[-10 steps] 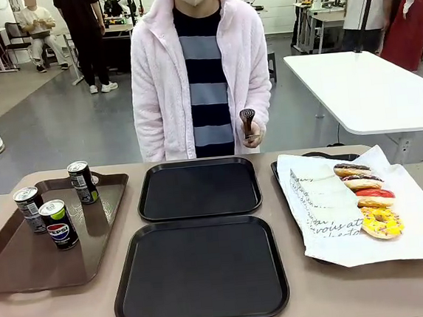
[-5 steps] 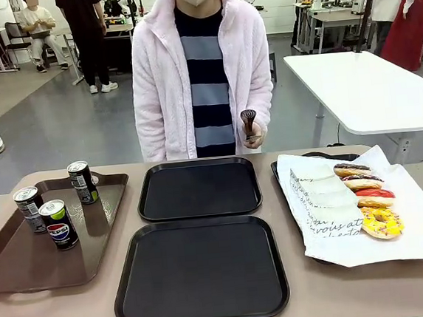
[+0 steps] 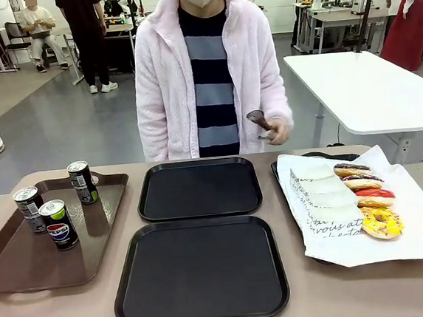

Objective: Set up donuts and drinks on trays.
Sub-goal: Pick up one Pepsi coke and place it on the Flat Tray.

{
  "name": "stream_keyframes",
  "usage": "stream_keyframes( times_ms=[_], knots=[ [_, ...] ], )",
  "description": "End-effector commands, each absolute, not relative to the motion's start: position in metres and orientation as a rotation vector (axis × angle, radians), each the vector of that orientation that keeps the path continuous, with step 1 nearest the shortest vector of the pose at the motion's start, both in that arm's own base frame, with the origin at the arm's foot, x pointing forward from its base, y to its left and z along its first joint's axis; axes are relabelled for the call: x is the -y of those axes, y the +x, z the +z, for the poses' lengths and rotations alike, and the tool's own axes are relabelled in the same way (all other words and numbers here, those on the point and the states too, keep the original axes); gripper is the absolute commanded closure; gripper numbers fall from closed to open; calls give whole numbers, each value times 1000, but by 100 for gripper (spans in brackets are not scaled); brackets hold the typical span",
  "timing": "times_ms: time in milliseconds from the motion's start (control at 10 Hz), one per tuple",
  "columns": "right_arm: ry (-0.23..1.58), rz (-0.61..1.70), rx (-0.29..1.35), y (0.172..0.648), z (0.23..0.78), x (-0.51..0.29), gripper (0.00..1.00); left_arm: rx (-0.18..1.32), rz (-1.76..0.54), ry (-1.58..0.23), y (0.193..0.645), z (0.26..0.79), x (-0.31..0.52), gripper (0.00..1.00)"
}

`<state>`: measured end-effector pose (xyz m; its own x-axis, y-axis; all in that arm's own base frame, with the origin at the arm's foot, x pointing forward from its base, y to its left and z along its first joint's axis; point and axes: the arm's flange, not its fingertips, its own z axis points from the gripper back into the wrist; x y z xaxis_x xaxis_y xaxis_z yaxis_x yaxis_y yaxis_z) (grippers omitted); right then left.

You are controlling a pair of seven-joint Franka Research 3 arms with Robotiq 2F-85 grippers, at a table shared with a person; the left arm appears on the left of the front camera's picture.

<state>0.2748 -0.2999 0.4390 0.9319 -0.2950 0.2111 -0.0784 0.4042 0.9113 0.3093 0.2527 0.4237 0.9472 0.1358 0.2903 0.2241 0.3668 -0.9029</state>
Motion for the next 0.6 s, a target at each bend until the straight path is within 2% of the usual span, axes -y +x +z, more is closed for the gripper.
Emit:
stream_keyframes(
  times_ms=[0,500],
  knots=[
    [1160,-147,371,273,438,302,0,352,-25,-1218,301,417,-265,0],
    [1160,-147,371,273,438,302,0,352,-25,-1218,301,417,-265,0]
  ],
)
